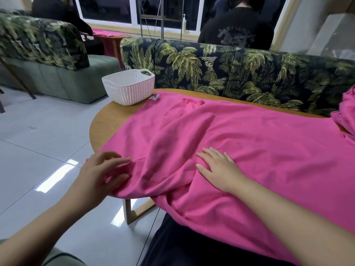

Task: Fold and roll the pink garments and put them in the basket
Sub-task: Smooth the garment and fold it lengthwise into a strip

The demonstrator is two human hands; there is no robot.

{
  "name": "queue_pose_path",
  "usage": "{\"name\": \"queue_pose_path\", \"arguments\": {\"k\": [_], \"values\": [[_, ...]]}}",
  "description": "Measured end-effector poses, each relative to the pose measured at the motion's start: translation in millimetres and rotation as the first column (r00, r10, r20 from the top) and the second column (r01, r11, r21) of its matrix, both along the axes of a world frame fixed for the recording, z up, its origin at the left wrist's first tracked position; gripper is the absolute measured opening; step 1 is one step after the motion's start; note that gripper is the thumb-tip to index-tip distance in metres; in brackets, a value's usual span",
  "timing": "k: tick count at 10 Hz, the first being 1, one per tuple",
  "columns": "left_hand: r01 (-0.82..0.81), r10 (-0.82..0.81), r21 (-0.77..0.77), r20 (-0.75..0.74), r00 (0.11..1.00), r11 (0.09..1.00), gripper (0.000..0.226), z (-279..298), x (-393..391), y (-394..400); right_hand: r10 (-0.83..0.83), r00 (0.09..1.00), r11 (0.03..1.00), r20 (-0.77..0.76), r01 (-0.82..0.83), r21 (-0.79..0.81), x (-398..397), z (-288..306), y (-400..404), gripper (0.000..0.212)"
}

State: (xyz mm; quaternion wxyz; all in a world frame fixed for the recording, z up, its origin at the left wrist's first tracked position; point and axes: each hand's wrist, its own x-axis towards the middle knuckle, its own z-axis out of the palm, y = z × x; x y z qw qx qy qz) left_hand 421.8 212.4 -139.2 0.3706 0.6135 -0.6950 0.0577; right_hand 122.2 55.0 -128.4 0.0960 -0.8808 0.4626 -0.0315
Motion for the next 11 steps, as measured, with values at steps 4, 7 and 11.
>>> {"name": "queue_pose_path", "arguments": {"k": [4, 7, 11], "values": [[0.097, -0.136, 0.224, 0.163, 0.977, 0.97, 0.094, -27.9, 24.9, 18.9, 0.003, 1.0, 1.0, 0.003, -0.003, 0.012, -0.1, 1.0, -0.9, 0.051], [-0.143, 0.147, 0.037, -0.143, 0.979, 0.989, 0.022, -10.0, 30.3, 21.9, -0.001, 1.0, 1.0, -0.001, 0.001, 0.0, -0.5, 0.3, 0.1, 0.051], [-0.233, 0.365, 0.302, -0.524, 0.769, 0.924, 0.036, 12.7, 62.5, 35.4, -0.011, 1.0, 1.0, -0.014, 0.011, 0.001, -0.9, -1.2, -0.9, 0.05]]}}
